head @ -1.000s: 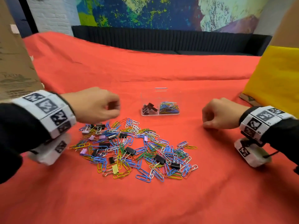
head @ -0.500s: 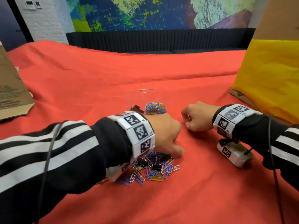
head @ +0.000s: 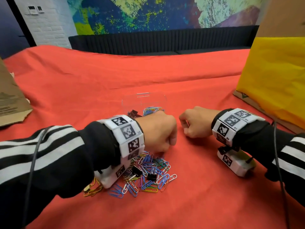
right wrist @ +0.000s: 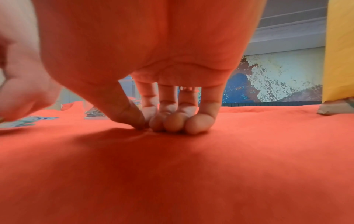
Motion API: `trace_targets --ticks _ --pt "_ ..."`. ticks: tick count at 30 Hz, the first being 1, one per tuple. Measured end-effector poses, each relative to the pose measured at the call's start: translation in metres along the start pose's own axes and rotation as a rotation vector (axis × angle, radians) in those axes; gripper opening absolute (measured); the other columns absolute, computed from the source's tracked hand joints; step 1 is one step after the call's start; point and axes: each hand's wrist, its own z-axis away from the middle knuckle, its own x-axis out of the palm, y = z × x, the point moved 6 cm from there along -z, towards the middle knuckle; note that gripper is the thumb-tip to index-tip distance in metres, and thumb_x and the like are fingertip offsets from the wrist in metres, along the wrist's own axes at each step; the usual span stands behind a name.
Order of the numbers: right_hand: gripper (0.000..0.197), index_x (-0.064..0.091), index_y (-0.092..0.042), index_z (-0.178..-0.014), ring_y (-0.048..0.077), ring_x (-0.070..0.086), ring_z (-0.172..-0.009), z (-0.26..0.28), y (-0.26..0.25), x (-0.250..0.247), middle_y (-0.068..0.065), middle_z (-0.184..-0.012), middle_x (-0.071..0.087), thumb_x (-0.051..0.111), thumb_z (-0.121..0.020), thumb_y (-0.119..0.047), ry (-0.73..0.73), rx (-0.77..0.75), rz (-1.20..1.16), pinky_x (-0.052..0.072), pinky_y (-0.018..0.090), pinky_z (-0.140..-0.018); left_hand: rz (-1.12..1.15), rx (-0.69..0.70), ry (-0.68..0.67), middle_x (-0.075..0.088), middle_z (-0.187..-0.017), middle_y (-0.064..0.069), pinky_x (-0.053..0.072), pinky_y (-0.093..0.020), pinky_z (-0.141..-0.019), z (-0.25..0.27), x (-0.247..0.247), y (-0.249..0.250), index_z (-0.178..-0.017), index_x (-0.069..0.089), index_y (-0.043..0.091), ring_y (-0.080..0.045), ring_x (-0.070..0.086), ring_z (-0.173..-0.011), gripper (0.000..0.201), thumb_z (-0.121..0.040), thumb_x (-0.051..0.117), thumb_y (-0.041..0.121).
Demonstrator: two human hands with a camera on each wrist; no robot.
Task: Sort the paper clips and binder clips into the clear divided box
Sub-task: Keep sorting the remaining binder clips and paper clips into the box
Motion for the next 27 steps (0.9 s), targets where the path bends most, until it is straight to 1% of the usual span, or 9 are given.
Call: trace_targets --ticks 3,6,9,12,15,19,22,25,27 --pt "0.002 0.057 -0.025 -0.072 0.025 0.062 -0.078 -0.001 0.001 -0.001 -0.002 -0.077 0.063 0.055 -0.072 -0.027 0.003 -0.003 -0.016 0.057 0.036 -0.074 0.092 -0.042 0.106 0.069 -0.064 0.01 0.041 -0.003 -0.058 0.0 -0.03 -0.021 -0.088 0.075 0.022 0.002 0.061 -0.057 0.02 -0.073 0.066 0.013" --pt "0.003 0.056 -0.025 -0.072 0.025 0.062 -0.076 -0.002 0.002 -0.001 -0.001 -0.077 0.063 0.055 -0.071 -0.027 -0.01 -0.002 -0.027 0.057 0.036 -0.073 0.127 -0.085 0.321 0.069 -0.065 0.012 0.04 0.0 -0.057 -0.006 -0.072 -0.047 -0.086 0.076 0.025 0.003 0.065 -0.066 0.018 -0.073 0.068 0.015" --pt "0.003 0.055 -0.024 -0.071 0.026 0.063 -0.077 -0.002 0.002 -0.001 0.0 -0.077 0.064 0.054 -0.071 -0.027 -0.015 -0.009 -0.029 0.058 0.037 -0.074 0.094 -0.134 0.451 0.073 -0.074 0.008 0.044 -0.01 -0.066 -0.02 -0.094 -0.07 -0.088 0.076 0.024 -0.002 0.068 -0.069 0.018 -0.074 0.07 0.014" --pt "0.005 0.055 -0.024 -0.071 0.025 0.063 -0.076 -0.002 0.003 0.0 -0.001 -0.076 0.063 0.052 -0.071 -0.028 -0.017 -0.007 -0.037 0.058 0.037 -0.073 0.033 -0.179 0.445 0.069 -0.072 0.008 0.044 -0.014 -0.07 -0.038 -0.091 -0.084 -0.089 0.077 0.021 -0.005 0.064 -0.069 0.018 -0.076 0.069 0.011" --pt "0.007 0.056 -0.024 -0.071 0.025 0.063 -0.075 -0.003 0.006 0.001 -0.002 -0.075 0.062 0.051 -0.068 -0.029 -0.023 -0.013 -0.047 0.058 0.038 -0.073 0.001 -0.18 0.405 0.066 -0.068 0.009 0.051 -0.019 -0.073 -0.049 -0.085 -0.088 -0.087 0.077 0.02 -0.006 0.063 -0.067 0.018 -0.075 0.07 0.01" --pt "0.005 0.056 -0.024 -0.072 0.024 0.062 -0.076 -0.003 0.006 0.002 -0.002 -0.075 0.063 0.053 -0.071 -0.028 -0.029 -0.031 -0.047 0.058 0.037 -0.073 -0.003 -0.164 0.342 0.073 -0.074 0.006 0.057 -0.026 -0.077 -0.057 -0.075 -0.087 -0.087 0.076 0.022 -0.008 0.068 -0.07 0.018 -0.073 0.074 0.012" --pt "0.005 0.057 -0.023 -0.074 0.023 0.062 -0.077 -0.002 0.005 0.002 -0.002 -0.076 0.063 0.054 -0.073 -0.027 -0.034 -0.039 -0.047 0.057 0.036 -0.074 -0.01 -0.171 0.359 0.076 -0.08 0.006 0.058 -0.03 -0.079 -0.056 -0.073 -0.087 -0.092 0.076 0.025 -0.009 0.068 -0.072 0.018 -0.077 0.073 0.016" --pt "0.004 0.056 -0.025 -0.072 0.023 0.061 -0.077 -0.002 0.004 0.001 -0.003 -0.076 0.063 0.055 -0.076 -0.026 -0.036 -0.047 -0.03 0.055 0.032 -0.074 -0.046 -0.091 0.438 0.075 -0.08 0.007 0.056 -0.033 -0.079 -0.038 -0.08 -0.068 -0.09 0.075 0.024 -0.012 0.069 -0.075 0.012 -0.081 0.069 0.026" --pt "0.006 0.055 -0.026 -0.07 0.023 0.059 -0.077 -0.001 0.003 0.0 -0.003 -0.076 0.063 0.056 -0.076 -0.027 -0.033 -0.045 -0.024 0.053 0.031 -0.073 -0.051 -0.029 0.376 0.071 -0.072 0.01 0.055 -0.031 -0.074 -0.021 -0.073 -0.048 -0.086 0.073 0.024 -0.01 0.066 -0.07 0.017 -0.081 0.067 0.039"
